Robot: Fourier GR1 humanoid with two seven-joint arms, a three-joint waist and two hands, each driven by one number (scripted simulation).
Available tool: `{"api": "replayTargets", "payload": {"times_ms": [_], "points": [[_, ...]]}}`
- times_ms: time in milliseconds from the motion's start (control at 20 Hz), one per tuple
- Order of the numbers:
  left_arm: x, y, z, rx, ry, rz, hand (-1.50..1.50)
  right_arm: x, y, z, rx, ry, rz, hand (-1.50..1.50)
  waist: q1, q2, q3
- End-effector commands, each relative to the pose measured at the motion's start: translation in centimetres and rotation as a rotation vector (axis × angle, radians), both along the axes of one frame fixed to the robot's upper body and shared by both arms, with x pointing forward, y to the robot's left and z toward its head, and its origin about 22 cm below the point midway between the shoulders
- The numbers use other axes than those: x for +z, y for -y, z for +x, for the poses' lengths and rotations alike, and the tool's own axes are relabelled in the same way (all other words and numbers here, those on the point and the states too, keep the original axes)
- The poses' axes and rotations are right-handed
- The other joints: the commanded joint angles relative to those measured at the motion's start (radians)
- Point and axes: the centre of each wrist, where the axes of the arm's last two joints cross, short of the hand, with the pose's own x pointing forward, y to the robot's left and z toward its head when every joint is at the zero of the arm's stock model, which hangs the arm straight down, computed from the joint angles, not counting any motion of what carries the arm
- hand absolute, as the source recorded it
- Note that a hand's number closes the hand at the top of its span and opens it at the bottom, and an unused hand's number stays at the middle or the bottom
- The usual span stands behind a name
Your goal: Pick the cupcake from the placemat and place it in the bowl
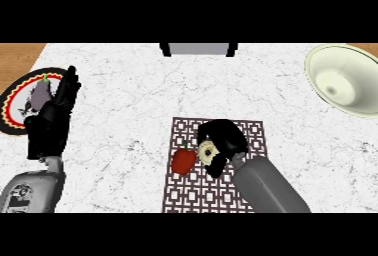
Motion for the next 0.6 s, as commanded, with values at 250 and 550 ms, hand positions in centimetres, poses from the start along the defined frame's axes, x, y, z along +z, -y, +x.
{"api": "replayTargets", "payload": {"times_ms": [250,550], "points": [[-0.1,-1.0,-0.1,0.013,0.001,0.015,0.0,6.5,-4.3,-2.3,-0.24,0.14,0.246,1.5,-0.005,-0.004,0.0],[-0.4,-2.1,-1.2,0.03,-0.011,0.006,0.0,10.9,-1.6,-3.0,-0.429,0.368,0.333,1.5,-0.02,-0.007,0.0]]}}
